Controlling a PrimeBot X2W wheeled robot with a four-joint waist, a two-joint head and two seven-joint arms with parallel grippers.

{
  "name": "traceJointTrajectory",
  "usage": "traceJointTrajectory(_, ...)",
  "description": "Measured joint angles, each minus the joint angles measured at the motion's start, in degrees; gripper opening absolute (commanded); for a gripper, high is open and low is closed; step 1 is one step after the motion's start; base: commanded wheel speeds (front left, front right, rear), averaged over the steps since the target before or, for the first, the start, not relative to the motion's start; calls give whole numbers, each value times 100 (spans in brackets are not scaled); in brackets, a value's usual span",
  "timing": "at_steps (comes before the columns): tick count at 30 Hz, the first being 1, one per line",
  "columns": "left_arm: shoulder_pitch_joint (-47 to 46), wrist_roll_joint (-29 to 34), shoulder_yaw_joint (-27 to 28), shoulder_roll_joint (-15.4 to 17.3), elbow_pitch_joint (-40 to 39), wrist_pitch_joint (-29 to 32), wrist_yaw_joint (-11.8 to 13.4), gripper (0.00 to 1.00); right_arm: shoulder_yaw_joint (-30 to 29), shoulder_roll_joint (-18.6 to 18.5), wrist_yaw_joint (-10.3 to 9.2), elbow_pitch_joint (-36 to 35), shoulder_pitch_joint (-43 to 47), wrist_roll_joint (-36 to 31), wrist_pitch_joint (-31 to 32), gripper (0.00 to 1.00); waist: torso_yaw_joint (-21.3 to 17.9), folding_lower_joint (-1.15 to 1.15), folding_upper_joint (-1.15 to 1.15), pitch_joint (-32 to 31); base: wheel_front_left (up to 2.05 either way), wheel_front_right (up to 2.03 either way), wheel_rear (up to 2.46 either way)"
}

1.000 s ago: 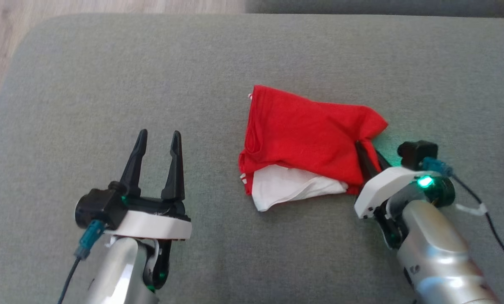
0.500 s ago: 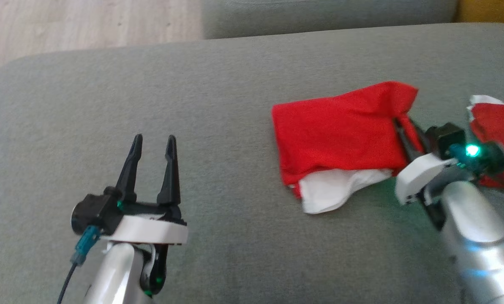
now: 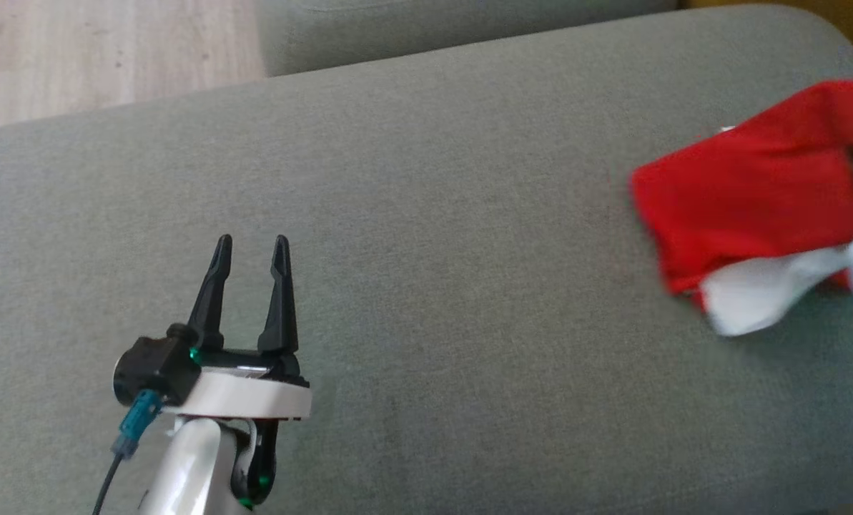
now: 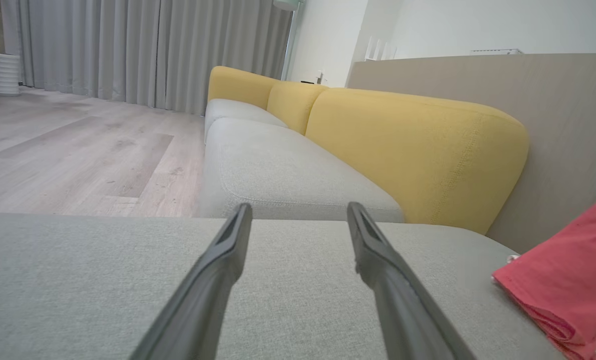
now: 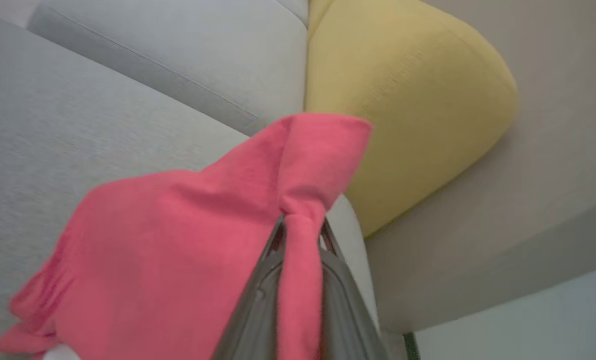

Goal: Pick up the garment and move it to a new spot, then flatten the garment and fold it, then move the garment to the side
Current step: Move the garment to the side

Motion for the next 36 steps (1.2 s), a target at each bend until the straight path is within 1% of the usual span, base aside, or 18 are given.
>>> traceJointTrajectory(3, -4, 5, 3, 0, -7, 1, -1, 100, -331, -269, 0, -241, 2, 40, 303, 0, -74, 0, 0, 111, 0, 0, 0)
traceJointTrajectory(7, -31, 5, -19, 0, -1, 0, -7, 100, -824, -304, 0, -355, 83, 35, 579, 0, -128, 0, 0, 264, 0, 0, 0)
traceJointTrajectory(13, -228, 8, -53, -1, 20, 0, -58, 100, -1327, -205, 0, -282, 427, -266, 743, 0, -76, 1, 0, 431, 0, 0, 0)
traceJointTrajectory(20, -250, 75, -31, -1, 51, 0, -64, 100, -1974, 40, 0, -215, 458, -734, 784, 0, 45, 1, 0, 611, 0, 0, 0)
traceJointTrajectory(22, -252, 75, -29, -1, 53, 0, -103, 100, -2187, 96, 0, -156, 456, -869, 782, 0, 69, 1, 0, 668, 0, 0, 0)
traceJointTrajectory(26, -295, 123, -16, 2, 51, 0, -103, 100, -2584, 187, 0, -68, 447, -1178, 724, 0, 103, 1, 0, 772, 0, 0, 0)
traceJointTrajectory(28, -354, 124, -11, 4, 48, 0, -103, 100, -2820, 307, 0, -44, 428, -1238, 654, 0, 105, 1, 0, 818, 0, 0, 0)
traceJointTrajectory(31, -404, 156, -4, 7, 45, 0, -104, 100, -2922, 408, 0, 13, 360, -1371, 547, 0, 98, 1, 0, 867, 0, 0, 0)
traceJointTrajectory(32, -407, 169, -4, 7, 46, 0, -104, 100, -2948, 446, 0, 21, 322, -1433, 521, 4, 94, 1, 0, 879, 0, 0, 0)
traceJointTrajectory(33, -408, 175, -5, 7, 48, 0, -105, 100, -2981, 486, 0, 20, 294, -1460, 498, 60, 89, 1, 0, 885, 0, 0, 0)
traceJointTrajectory(34, -408, 176, -4, 8, 52, 0, -105, 100, -3014, 535, 0, 16, 267, -1494, 454, 98, 84, 1, 0, 887, 0, 0, 0)
traceJointTrajectory(36, -410, 176, -4, 7, 57, 0, -107, 100, -3076, 646, 0, 5, 221, -1548, 387, 100, 71, 1, 0, 878, 0, 0, 0)
